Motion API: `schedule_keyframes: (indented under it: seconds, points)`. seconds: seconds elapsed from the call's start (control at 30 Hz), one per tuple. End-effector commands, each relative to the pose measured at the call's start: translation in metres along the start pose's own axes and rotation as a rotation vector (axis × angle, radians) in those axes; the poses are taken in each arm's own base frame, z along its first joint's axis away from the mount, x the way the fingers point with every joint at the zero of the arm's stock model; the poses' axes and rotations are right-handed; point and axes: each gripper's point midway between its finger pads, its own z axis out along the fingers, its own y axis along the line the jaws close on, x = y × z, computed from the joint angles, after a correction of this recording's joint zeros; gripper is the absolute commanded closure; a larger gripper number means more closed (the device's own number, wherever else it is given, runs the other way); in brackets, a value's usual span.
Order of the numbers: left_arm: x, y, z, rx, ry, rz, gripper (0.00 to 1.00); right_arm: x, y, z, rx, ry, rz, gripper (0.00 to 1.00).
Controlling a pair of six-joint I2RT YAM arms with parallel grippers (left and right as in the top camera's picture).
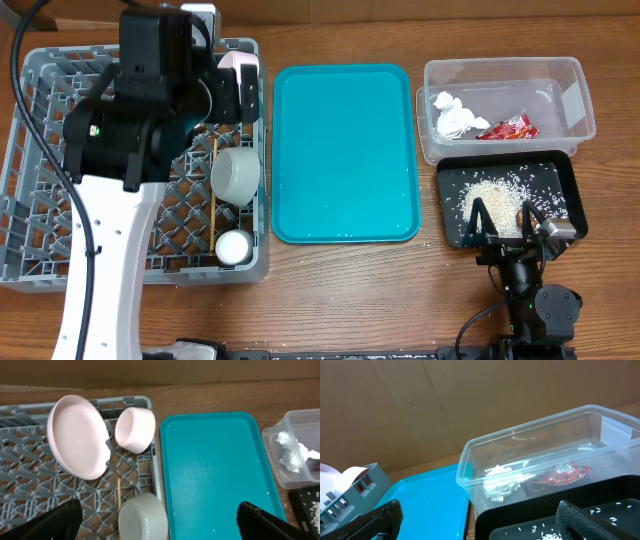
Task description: Sort waste into correct bins and load items into the dishwasher
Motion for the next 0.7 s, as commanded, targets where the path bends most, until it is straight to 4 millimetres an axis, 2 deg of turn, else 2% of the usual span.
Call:
schedule_keyframes:
  seconds: [0.0, 0.2, 0.37, 0.47, 0.67]
  points:
    - [0.010, 0.022, -0.027, -0.046, -0.061, -0.007, 0.00, 0.001, -0.004, 0.000, 0.016, -0.010, -0.004, 0.00]
    - [0.030, 0.043, -0.037, -0.031, -0.216, -0.065, 0.00, 0.001, -0.004, 0.000, 0.016, -0.010, -0.004, 0.00]
    - [0.069, 0.057, -0.038, -0.061, -0.352, -0.061, 0.00, 0.001, -0.004, 0.000, 0.016, -0.010, -0.004, 0.00]
    - [0.095, 0.059, -0.037, -0.070, -0.537, -0.016, 0.00, 0.001, -0.004, 0.000, 0.016, -0.010, -0.004, 0.00]
    - [0.135, 0.060, -0.023, -0.065, -0.739, -0.002, 0.00, 0.001, -0.004, 0.000, 0.016, -0.010, -0.004, 0.00]
